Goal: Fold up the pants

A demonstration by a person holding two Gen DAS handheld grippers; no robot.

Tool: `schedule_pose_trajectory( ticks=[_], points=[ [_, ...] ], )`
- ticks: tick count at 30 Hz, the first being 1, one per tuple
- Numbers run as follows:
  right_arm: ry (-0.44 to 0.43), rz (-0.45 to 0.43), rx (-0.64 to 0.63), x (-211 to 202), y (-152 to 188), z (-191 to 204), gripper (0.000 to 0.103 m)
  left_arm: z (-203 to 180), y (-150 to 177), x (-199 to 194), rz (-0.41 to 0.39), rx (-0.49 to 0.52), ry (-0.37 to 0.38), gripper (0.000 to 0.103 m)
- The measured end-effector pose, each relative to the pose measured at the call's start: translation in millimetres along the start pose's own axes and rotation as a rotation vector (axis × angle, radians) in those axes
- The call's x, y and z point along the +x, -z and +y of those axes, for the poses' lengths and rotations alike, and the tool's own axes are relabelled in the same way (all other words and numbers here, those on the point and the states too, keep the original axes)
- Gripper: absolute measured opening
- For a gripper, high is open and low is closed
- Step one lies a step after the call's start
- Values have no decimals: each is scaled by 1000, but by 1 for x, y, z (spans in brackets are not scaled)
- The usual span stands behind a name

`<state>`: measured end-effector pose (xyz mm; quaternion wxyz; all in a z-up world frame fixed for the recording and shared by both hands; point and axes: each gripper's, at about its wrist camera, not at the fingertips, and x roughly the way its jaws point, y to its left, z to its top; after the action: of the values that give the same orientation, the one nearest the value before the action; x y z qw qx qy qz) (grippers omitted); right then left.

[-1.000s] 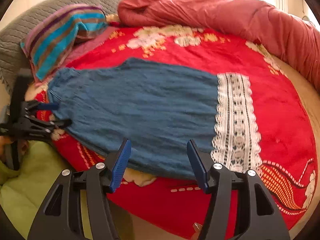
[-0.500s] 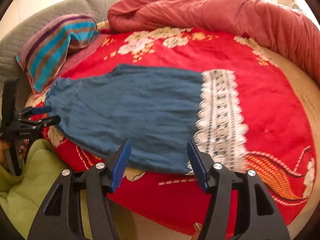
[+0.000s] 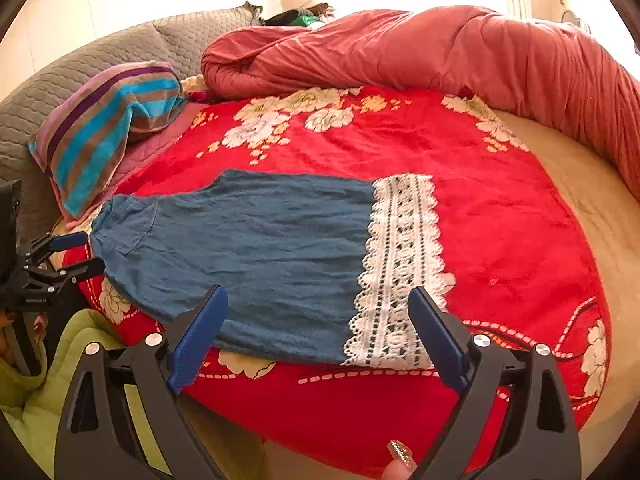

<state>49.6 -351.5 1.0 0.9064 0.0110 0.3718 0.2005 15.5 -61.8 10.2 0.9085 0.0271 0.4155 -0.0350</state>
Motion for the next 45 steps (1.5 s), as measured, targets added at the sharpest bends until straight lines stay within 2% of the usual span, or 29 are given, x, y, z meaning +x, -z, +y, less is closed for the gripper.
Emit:
schedule_pose_trajectory(
  ticks=[11, 20, 27, 32, 37, 42, 43, 45],
  points=[
    [46, -39, 47, -18, 1, -27, 91, -30, -22, 0, -12, 62, 27, 93],
    [61, -38, 85, -19, 8, -43, 91, -60, -46, 18, 1, 128, 55, 93],
    [45, -12, 109, -7, 16, -50, 91, -87, -72, 49, 32, 178, 101, 93],
    [29, 18, 142, 6, 23, -55, 91, -108, -102, 79, 53, 225, 143, 93],
    [-2, 38, 167, 21, 27, -55, 91, -133, -128, 110, 63, 316, 106, 93],
    [-14, 73, 190, 39, 29, -54, 91, -151, -145, 152, 135, 340, 129, 93],
    [-16, 78, 205, 41, 29, -56, 91, -153, -147, 159, 145, 337, 134, 92],
    [-31, 101, 242, 50, 32, -59, 91, -156, -152, 171, 162, 329, 155, 80]
  ],
)
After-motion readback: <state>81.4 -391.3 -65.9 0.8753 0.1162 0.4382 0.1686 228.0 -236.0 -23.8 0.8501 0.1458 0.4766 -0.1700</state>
